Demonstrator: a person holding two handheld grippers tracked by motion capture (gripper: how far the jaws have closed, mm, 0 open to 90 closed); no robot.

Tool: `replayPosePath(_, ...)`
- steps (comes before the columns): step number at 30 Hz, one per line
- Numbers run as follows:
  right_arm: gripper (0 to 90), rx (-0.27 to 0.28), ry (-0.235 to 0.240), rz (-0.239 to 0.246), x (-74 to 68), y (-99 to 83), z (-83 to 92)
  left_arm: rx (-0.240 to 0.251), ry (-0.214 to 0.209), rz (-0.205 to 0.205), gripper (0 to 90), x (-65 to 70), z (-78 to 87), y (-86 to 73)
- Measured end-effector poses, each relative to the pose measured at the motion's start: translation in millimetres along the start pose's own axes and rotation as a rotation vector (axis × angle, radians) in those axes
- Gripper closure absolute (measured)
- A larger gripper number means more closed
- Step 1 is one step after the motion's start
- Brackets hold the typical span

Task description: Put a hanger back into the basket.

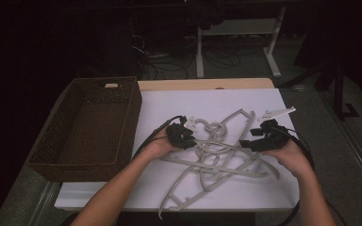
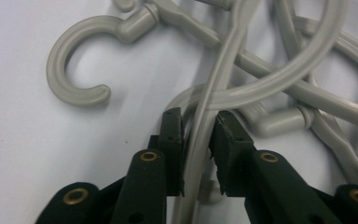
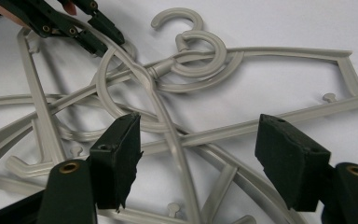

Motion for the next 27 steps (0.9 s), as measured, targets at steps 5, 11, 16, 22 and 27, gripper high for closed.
replayPosePath(5,30.4,0.009,-0.005,0.002,0.2,1.9,1.9,-0.008,-0.027,-0.004,81.2,2.5,0.1,-2.5)
replayPosePath(11,30.4,0.018,-0.004,0.004,-0.2,4.0,3.7,0.007,-0.039,0.015,81.9,2.8,5.8,-1.9)
replayPosePath(16,30.4,0.017,0.001,0.003,-1.7,4.4,4.0,0.013,-0.034,0.056,82.1,-0.7,16.7,-0.1)
replayPosePath(22,30.4,0.033,0.004,0.011,-3.4,7.8,7.0,0.013,-0.015,0.092,82.2,-10.2,36.6,8.0)
replayPosePath(27,30.4,0.057,0.011,0.017,-5.9,12.2,13.2,0.024,0.028,0.115,82.1,-22.5,55.2,14.5)
Point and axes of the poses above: each handheld gripper's, and its own axes: z roughly backward along the jaws, y roughly out of its top, x roughly to its right, the point moved 8 cm from there along -z, roughly forward along the jaws, and after that the axes turned 1 degree about z, right-handed, at the moved point
